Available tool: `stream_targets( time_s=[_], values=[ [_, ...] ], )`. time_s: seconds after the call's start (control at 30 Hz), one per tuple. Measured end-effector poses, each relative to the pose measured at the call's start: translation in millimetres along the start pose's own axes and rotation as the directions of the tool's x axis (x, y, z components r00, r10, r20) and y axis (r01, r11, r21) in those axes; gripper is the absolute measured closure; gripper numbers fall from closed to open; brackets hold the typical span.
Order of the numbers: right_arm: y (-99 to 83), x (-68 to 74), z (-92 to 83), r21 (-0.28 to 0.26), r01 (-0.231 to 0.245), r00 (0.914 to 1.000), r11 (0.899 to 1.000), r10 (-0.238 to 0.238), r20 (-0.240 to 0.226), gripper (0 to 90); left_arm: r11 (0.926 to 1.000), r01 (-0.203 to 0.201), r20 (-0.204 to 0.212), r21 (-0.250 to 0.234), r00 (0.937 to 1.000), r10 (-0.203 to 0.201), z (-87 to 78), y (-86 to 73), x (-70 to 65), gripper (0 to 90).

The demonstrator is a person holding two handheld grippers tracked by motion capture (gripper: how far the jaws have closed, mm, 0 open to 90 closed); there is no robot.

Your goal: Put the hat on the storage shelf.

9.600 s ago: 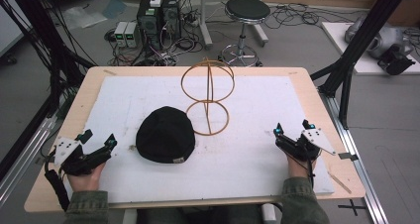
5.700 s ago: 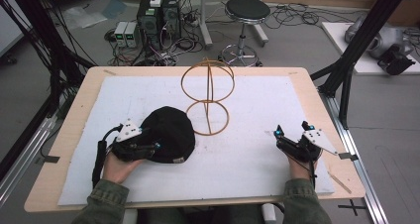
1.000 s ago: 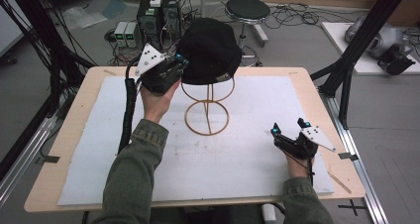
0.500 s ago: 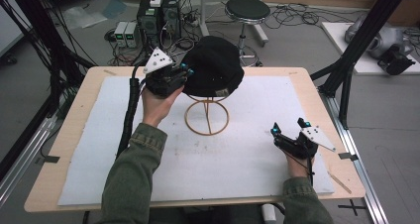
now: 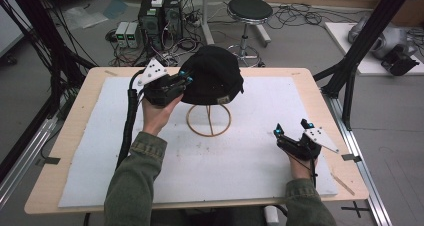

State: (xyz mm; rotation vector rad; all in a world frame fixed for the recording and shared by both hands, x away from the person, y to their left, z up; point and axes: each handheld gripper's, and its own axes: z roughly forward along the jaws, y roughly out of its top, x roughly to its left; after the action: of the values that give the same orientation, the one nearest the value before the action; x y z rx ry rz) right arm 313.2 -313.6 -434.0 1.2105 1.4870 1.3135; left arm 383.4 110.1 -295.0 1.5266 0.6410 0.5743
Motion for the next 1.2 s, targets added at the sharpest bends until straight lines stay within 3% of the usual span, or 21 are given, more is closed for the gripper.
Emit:
stream_targets(
  time_s=[0.17, 0.33, 0.5, 0.77, 1.0, 1.2],
  values=[
    [0.0, 0.2, -0.1, -0.002, 0.007, 1.0000, 1.000, -0.007, 0.003, 7.7, 0.9999, 0.000, 0.005, -0.010, 1.0000, 0.000, 0.6, -0.6, -0.5, 80.7],
    [0.3, 0.6, -0.5, -0.004, 0.011, 0.9999, 1.000, -0.011, 0.003, 7.7, 0.9999, 0.013, 0.003, -0.004, 0.9999, -0.013, 3.0, -3.3, 1.1, 67.5],
    [0.5, 0.2, -0.7, -0.006, 0.006, 1.0000, 1.000, -0.006, 0.005, 7.6, 0.9982, 0.038, -0.004, -0.046, 0.9993, -0.038, 0.7, -6.7, 3.0, 54.8],
    [0.7, 0.3, -1.2, -0.010, 0.009, 0.9999, 1.000, -0.009, 0.008, 7.7, 0.9972, 0.028, -0.045, -0.069, 0.9985, -0.031, -1.5, -10.6, 1.6, 34.6],
    [1.1, 0.7, -2.6, -0.014, 0.011, 0.9998, 1.000, -0.010, 0.014, 7.7, 0.9969, 0.005, -0.108, -0.079, 0.9941, -0.014, -9.5, -13.7, 2.9, 27.6],
    [1.3, 0.4, -2.9, -0.020, 0.009, 0.9999, 1.000, -0.008, 0.014, 7.7, 0.9950, -0.003, -0.145, -0.100, 0.9894, -0.012, -23.4, -16.7, 4.8, 27.0]
  ],
)
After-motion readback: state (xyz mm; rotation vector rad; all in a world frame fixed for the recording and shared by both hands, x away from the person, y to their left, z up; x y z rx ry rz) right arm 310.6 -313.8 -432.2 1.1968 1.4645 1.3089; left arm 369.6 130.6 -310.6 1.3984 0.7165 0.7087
